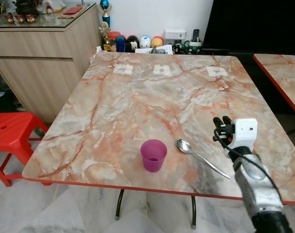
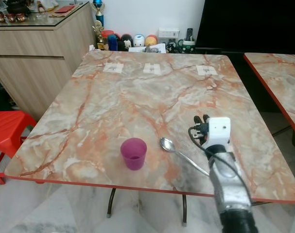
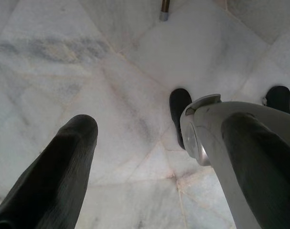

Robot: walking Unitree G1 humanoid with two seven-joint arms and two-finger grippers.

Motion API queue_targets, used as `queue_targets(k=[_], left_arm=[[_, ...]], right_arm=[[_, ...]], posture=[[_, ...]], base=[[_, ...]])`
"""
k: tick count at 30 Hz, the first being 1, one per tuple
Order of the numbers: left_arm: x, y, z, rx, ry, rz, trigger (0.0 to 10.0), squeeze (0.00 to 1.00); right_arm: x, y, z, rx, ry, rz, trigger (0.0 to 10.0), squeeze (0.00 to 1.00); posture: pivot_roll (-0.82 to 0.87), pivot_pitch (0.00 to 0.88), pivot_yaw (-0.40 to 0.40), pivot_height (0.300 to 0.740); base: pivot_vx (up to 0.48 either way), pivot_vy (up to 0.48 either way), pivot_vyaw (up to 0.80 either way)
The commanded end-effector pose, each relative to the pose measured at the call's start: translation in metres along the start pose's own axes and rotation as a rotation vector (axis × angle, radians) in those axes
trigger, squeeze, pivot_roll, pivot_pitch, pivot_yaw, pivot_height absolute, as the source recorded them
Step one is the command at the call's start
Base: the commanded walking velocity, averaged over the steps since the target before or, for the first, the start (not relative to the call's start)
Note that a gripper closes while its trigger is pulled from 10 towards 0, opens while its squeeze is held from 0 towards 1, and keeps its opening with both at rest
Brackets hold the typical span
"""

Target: Setting the table

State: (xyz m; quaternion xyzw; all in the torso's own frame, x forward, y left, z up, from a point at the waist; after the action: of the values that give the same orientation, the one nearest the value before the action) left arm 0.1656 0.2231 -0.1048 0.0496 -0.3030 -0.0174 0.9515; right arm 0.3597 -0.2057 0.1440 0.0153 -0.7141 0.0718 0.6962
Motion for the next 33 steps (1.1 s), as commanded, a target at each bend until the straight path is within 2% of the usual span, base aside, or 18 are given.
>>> queue_targets(k=[1, 5, 7, 8, 13, 14, 15, 16, 18, 22, 28, 33], left_arm=[[-0.008, 0.002, 0.002, -0.001, 0.033, -0.016, 10.0, 0.0], [-0.008, 0.002, 0.002, -0.001, 0.033, -0.017, 10.0, 0.0], [-0.008, 0.002, 0.002, 0.0, 0.033, -0.017, 10.0, 0.0], [-0.008, 0.002, 0.002, 0.0, 0.033, -0.017, 10.0, 0.0], [-0.008, 0.002, 0.002, 0.001, 0.034, -0.015, 10.0, 0.0], [-0.008, 0.002, 0.002, 0.001, 0.034, -0.015, 10.0, 0.0], [-0.008, 0.002, 0.002, 0.001, 0.034, -0.015, 10.0, 0.0], [-0.008, 0.002, 0.002, 0.0, 0.034, -0.016, 10.0, 0.0], [-0.008, 0.002, 0.001, -0.002, 0.034, -0.017, 10.0, 0.0], [-0.008, 0.002, 0.001, -0.001, 0.039, -0.023, 10.0, 0.0], [-0.007, 0.002, 0.001, -0.001, 0.039, -0.024, 10.0, 0.0], [-0.007, 0.002, 0.001, 0.0, 0.039, -0.025, 10.0, 0.0]], right_arm=[[-0.01, 0.0, 0.0, 0.051, 0.064, 0.016, 10.0, 0.0], [-0.023, -0.006, -0.002, 0.076, 0.145, 0.063, 10.0, 0.0], [-0.032, -0.007, 0.0, 0.138, 0.213, 0.044, 10.0, 0.01], [-0.033, -0.006, 0.0, 0.173, 0.227, 0.051, 10.0, 1.0], [-0.029, -0.002, 0.0, 0.263, 0.207, 0.037, 10.0, 1.0], [-0.028, -0.003, -0.001, 0.275, 0.201, 0.012, 10.0, 0.29], [-0.028, -0.003, -0.001, 0.275, 0.201, 0.012, 10.0, 0.29], [-0.027, -0.003, -0.001, 0.282, 0.197, 0.002, 10.0, 0.0], [-0.028, -0.006, -0.002, 0.301, 0.197, -0.046, 10.0, 0.0], [-0.03, -0.005, -0.001, 0.347, 0.206, -0.07, 10.0, 0.0], [-0.039, -0.003, 0.002, 0.434, 0.269, -0.022, 10.0, 0.0], [-0.039, 0.002, 0.005, 0.541, 0.284, 0.031, 10.0, 0.0]], posture=[[0.01, 0.102, 0.003, 0.74], [0.01, 0.103, 0.005, 0.74], [0.01, 0.103, 0.005, 0.74], [0.01, 0.103, 0.005, 0.74], [0.02, 0.106, 0.006, 0.74], [0.02, 0.107, 0.008, 0.74], [0.02, 0.107, 0.008, 0.74], [0.02, 0.107, 0.008, 0.74], [0.02, 0.106, 0.008, 0.74], [0.02, 0.106, 0.008, 0.74], [0.02, 0.102, 0.012, 0.74], [0.02, 0.1, 0.012, 0.74]], base=[[0.0, 0.0, 0.0], [0.0, 0.0, 0.0], [0.0, 0.0, 0.0], [0.0, 0.0, 0.0], [0.0, 0.0, 0.0], [0.0, 0.0, 0.0], [0.0, 0.0, 0.0], [0.0, 0.0, 0.0], [0.0, 0.0, 0.0], [0.0, 0.0, 0.0], [0.0, 0.0, 0.0], [0.0, 0.0, 0.0]])
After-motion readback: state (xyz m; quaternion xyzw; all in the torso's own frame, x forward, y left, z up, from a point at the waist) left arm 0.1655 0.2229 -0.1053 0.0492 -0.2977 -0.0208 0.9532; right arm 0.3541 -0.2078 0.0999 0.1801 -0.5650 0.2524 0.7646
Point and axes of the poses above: a point about 5 cm out from each wrist's last joint towards the gripper, its own z axis pointing back from the gripper into the wrist, its own x axis along the axis of the wrist's last joint, y = z × x, the point moved 2 cm from there along -z, pointing out of the wrist towards the gripper
